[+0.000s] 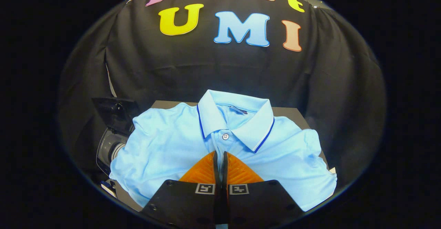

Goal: Put the clothes into the washing machine and then close the washing machine lid.

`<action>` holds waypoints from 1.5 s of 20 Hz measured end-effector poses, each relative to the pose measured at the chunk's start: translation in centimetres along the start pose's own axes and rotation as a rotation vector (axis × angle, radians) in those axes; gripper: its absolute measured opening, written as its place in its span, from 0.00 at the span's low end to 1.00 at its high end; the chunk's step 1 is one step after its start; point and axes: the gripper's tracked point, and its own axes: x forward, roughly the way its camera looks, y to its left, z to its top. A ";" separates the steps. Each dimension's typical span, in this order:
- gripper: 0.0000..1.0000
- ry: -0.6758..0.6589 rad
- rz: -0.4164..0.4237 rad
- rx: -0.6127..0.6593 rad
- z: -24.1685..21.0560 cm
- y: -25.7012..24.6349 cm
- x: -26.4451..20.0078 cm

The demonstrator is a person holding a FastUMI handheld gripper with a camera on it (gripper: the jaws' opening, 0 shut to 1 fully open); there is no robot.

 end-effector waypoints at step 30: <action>0.01 -0.300 0.194 0.113 12.8 13.1 -12.8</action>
